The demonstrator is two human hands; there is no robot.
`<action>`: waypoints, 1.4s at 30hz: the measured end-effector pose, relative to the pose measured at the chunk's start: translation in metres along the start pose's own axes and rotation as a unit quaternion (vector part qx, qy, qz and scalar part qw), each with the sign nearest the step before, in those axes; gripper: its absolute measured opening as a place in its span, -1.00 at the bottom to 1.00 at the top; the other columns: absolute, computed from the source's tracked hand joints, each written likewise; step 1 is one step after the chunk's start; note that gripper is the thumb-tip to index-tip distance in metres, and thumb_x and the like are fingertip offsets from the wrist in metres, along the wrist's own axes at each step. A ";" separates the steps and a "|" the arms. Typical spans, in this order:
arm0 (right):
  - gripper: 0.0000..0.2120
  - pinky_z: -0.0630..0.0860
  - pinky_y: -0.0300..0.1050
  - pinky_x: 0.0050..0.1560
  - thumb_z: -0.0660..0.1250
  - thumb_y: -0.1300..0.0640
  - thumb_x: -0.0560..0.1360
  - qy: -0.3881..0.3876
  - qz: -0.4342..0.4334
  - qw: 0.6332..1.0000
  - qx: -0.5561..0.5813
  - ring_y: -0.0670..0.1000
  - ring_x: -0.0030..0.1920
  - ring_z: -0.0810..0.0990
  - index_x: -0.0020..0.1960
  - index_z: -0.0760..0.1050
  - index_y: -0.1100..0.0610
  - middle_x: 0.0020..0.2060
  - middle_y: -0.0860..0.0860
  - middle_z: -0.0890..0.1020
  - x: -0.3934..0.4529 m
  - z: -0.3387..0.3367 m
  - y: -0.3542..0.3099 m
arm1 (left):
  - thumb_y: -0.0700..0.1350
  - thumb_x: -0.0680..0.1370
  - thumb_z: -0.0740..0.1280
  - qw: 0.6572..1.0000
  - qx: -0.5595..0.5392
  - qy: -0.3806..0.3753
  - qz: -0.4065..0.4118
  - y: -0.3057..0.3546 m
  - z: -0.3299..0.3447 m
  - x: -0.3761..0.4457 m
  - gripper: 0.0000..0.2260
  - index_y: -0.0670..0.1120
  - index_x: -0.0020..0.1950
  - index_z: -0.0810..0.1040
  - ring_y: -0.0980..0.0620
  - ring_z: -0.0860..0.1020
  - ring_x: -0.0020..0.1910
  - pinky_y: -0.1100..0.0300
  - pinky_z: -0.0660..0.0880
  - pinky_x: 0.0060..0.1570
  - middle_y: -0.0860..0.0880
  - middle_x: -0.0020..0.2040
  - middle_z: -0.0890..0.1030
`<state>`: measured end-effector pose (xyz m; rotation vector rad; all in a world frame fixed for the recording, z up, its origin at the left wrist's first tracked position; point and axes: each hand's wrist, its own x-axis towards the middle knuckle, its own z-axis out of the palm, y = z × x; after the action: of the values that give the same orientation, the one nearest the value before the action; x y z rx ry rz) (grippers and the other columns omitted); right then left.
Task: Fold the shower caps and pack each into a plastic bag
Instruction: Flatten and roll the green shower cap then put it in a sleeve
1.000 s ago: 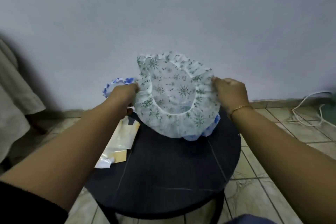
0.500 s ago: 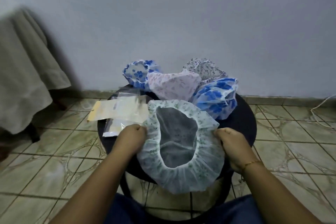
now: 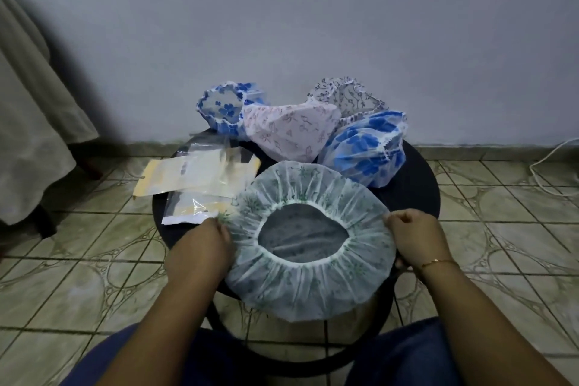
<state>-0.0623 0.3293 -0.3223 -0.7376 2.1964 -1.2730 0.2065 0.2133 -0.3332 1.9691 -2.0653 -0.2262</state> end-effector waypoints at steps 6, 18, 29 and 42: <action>-0.49 0.52 -0.09 -0.45 0.28 -0.10 0.51 -0.076 0.035 0.967 0.239 0.10 -0.29 0.62 0.32 0.34 0.20 -0.12 0.20 0.64 -0.002 -0.010 0.009 | -0.22 0.42 0.34 0.981 -0.034 0.120 0.147 0.007 -0.011 -0.021 -0.70 -0.09 0.13 0.44 -0.18 0.48 -0.01 0.08 0.34 -0.24 -0.11 0.09 0.44; -0.41 0.43 -0.11 -0.15 0.30 -0.25 0.42 0.021 -0.057 0.998 0.036 0.05 -0.13 0.50 0.27 0.40 0.14 0.06 0.15 0.60 -0.019 -0.034 0.028 | 0.00 0.51 0.19 0.984 -0.050 -0.043 0.166 0.022 -0.014 -0.045 -0.74 0.15 0.16 0.52 -0.01 0.54 -0.05 0.14 0.47 -0.13 0.06 0.02 0.49; -0.58 0.48 -0.17 -0.14 0.40 0.17 0.45 -0.005 -0.084 0.994 0.064 -0.01 -0.17 0.57 0.28 0.40 0.15 -0.18 0.13 0.60 -0.022 -0.026 0.026 | 0.19 0.50 0.27 0.957 -0.284 -0.017 0.050 0.017 -0.024 -0.030 -0.56 -0.13 -0.35 0.32 0.01 0.43 -0.36 0.10 0.31 -0.34 -0.02 -0.37 0.44; -0.68 0.31 -0.26 -0.33 0.37 0.20 0.47 0.072 -0.147 0.985 -0.047 -0.08 -0.32 0.42 0.20 0.41 0.16 -0.35 -0.03 0.44 0.006 -0.011 0.017 | -0.17 0.53 0.34 0.953 -0.294 -0.043 0.057 -0.005 -0.007 -0.015 -0.80 -0.05 -0.06 0.29 -0.02 0.40 -0.34 0.12 0.31 -0.34 -0.03 -0.30 0.41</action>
<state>-0.0769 0.3392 -0.3335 -1.0716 2.3410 -1.4087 0.2135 0.2283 -0.3298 1.4939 -1.8594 -0.8096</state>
